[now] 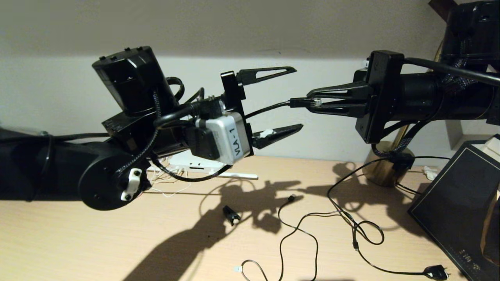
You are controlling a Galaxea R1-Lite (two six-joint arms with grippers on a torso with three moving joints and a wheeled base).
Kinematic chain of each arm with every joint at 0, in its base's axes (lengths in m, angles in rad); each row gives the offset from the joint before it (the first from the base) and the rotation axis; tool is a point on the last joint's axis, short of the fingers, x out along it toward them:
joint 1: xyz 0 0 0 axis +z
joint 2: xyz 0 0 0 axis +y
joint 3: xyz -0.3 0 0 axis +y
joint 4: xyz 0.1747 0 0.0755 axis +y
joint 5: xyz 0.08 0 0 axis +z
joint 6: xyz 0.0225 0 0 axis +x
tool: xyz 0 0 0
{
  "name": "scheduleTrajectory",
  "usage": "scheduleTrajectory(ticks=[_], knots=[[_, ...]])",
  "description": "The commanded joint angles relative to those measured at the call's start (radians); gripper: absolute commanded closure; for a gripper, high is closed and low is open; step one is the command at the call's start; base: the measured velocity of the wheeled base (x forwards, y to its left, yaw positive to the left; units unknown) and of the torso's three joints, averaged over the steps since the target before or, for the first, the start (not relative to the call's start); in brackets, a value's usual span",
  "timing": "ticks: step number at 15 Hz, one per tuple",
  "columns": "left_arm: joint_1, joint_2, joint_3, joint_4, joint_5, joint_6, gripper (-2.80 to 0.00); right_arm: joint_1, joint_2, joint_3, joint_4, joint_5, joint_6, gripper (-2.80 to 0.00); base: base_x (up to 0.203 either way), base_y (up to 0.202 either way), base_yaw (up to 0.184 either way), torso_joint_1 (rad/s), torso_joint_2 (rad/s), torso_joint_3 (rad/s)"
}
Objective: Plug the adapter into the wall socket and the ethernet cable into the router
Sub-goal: Hand it to the other hand
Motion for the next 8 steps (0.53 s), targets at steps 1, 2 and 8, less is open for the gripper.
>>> scheduleTrajectory(ticks=[1, 2, 8], knots=[[0.0, 0.003, 0.0, -0.005, -0.004, 0.007, 0.0, 0.0, -0.001, 0.0, -0.001, 0.005, 0.008, 0.0, 0.0, 0.0, 0.0, 0.0, 0.0, 0.0], [-0.002, 0.003, 0.0, -0.005, -0.004, 0.007, 0.0, 0.0, -0.002, 0.0, -0.001, 0.005, 0.008, 0.0, 0.0, 0.0, 0.0, 0.0, 0.0, 0.0], [-0.002, 0.0, 0.003, -0.005, -0.004, 0.001, 0.0, 0.0, -0.001, 0.002, -0.001, 0.005, 0.008, 0.0, 0.0, 0.0, 0.0, 0.0, 0.0, 0.0]])
